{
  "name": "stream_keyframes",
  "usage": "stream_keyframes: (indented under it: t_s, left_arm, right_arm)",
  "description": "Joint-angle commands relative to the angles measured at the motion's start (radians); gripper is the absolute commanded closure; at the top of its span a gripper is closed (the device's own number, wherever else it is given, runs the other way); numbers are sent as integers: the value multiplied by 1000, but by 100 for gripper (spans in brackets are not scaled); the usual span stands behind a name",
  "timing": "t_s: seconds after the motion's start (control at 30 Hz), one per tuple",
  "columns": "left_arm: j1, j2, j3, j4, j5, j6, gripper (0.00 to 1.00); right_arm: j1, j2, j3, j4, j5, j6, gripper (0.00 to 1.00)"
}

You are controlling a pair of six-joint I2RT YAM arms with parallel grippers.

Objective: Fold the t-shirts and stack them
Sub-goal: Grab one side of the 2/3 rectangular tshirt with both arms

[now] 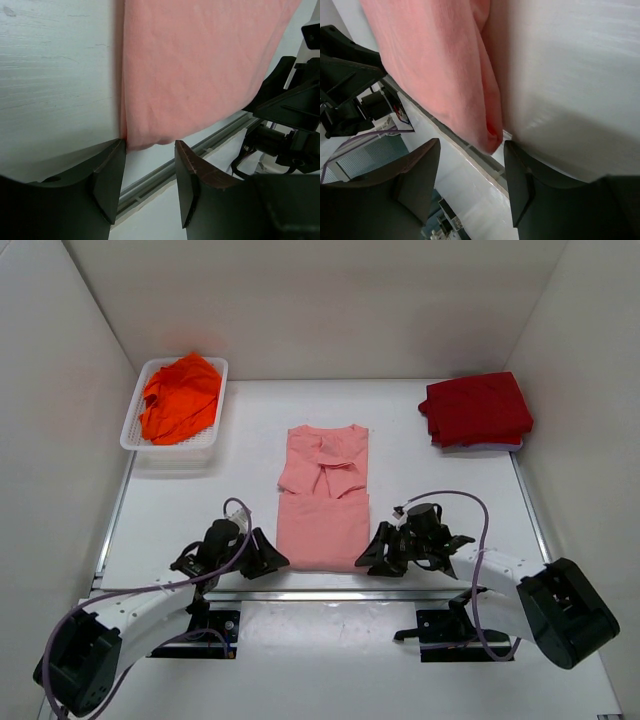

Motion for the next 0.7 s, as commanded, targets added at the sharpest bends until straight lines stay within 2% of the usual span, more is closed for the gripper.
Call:
stream_keyframes:
  t_s: [0.0,0.07,0.17,0.23,0.27,0.3,0.37,0.57,0.67]
  left_arm:
    - [-9,37,-19,82,5,-41,46]
    - [-16,58,2,61,20,-28,45]
    - [-17,3,33,-44,-15,0,39]
    - [11,-28,19,-78,-13,3,32]
    - [7,-41,12,-92,-9,-1,31]
    - [2,-44,7,-91,-16,-3,30]
    - [-18,-35,1,-85,-15,-4,30]
    - [-27,-34,-39,-57,-41,-44,28]
    - [-36,-9,-42,-39,-72,-78,31]
  right_arm:
    - [22,59,13,43,41,-3,50]
    - [29,100,29,61,43,-3,55]
    - [49,137,45,67,38,-13,61]
    - [55,150,42,74,30,-7,72]
    - [61,159,37,89,27,-10,81]
    - [55,169,37,89,23,-13,85]
    - [62,173,40,103,21,-12,98]
    - [52,174,49,94,24,-25,100]
    - [57,176,43,93,27,-25,100]
